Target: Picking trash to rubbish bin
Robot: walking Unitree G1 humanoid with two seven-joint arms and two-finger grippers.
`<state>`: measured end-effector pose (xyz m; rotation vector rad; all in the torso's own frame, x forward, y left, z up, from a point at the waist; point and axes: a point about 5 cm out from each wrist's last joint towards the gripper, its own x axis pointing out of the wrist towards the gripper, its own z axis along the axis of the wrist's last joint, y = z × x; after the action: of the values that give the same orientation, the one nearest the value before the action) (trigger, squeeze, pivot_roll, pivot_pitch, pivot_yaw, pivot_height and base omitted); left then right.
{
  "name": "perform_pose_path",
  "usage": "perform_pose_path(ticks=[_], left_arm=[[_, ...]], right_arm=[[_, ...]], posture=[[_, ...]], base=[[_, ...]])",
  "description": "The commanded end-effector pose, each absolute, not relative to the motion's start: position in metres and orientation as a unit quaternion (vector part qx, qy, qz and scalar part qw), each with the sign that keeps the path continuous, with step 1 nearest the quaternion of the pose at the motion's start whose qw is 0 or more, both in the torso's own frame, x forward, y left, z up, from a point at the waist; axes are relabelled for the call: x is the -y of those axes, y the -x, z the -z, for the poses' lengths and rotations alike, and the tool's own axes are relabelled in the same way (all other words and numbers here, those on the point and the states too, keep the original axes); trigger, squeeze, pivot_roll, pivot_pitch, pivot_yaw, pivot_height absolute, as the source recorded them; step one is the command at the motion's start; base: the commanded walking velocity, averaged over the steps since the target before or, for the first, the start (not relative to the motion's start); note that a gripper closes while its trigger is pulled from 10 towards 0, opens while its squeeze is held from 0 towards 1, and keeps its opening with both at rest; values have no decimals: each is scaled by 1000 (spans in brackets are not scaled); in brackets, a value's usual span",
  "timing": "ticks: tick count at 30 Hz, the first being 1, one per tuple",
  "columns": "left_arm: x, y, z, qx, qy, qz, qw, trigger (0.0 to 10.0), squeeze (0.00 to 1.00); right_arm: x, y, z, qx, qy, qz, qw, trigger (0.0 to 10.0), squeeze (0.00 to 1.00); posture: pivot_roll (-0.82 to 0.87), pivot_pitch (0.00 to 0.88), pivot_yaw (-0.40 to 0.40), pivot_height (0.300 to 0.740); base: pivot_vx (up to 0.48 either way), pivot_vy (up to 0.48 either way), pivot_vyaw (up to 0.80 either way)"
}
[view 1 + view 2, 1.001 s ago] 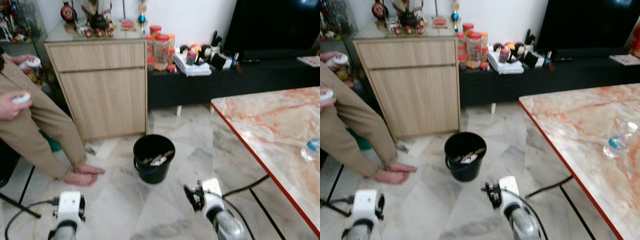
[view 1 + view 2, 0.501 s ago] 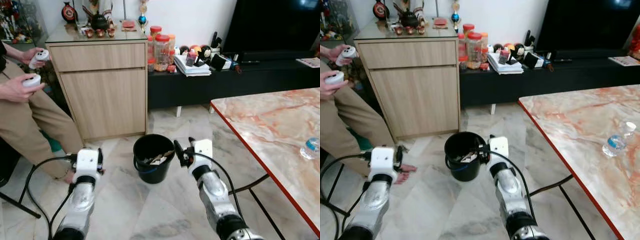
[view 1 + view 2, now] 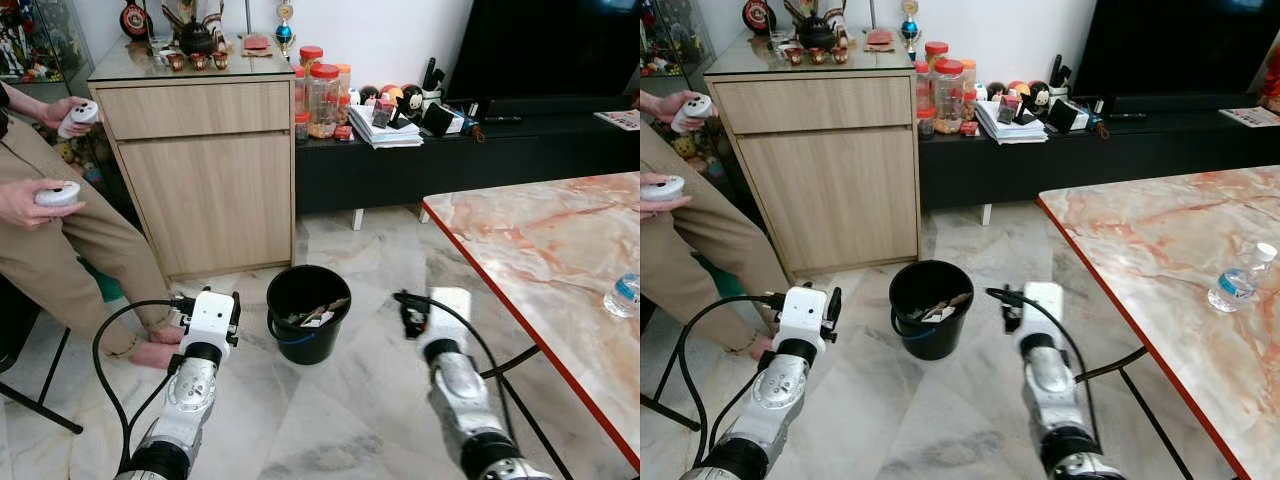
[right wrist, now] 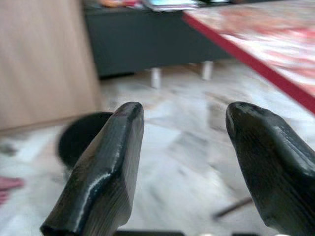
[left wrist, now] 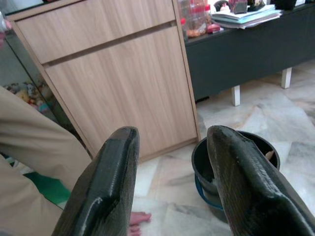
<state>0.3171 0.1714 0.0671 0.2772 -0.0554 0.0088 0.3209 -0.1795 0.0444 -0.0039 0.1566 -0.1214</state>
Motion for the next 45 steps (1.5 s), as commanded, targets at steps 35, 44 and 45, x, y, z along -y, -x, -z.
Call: perform_pose_path(ticks=[35, 44, 45], left_arm=[[-173, -323, -73, 38, -124, -11, 992, 10000, 0], [-165, -321, -71, 39, -119, -1, 992, 10000, 0], [-165, -321, -71, 39, -118, -1, 992, 10000, 0]], right_arm=[[157, -328, -60, -25, -44, -7, 999, 10000, 0], [147, -329, -61, -22, -37, -25, 999, 10000, 0], [145, -329, -61, -22, -37, -27, 999, 10000, 0]], posture=[[118, 0, -57, 740], [123, 0, -61, 740], [123, 0, -63, 740]], base=[[0, 0, -360], [0, 0, -800], [0, 0, -800]])
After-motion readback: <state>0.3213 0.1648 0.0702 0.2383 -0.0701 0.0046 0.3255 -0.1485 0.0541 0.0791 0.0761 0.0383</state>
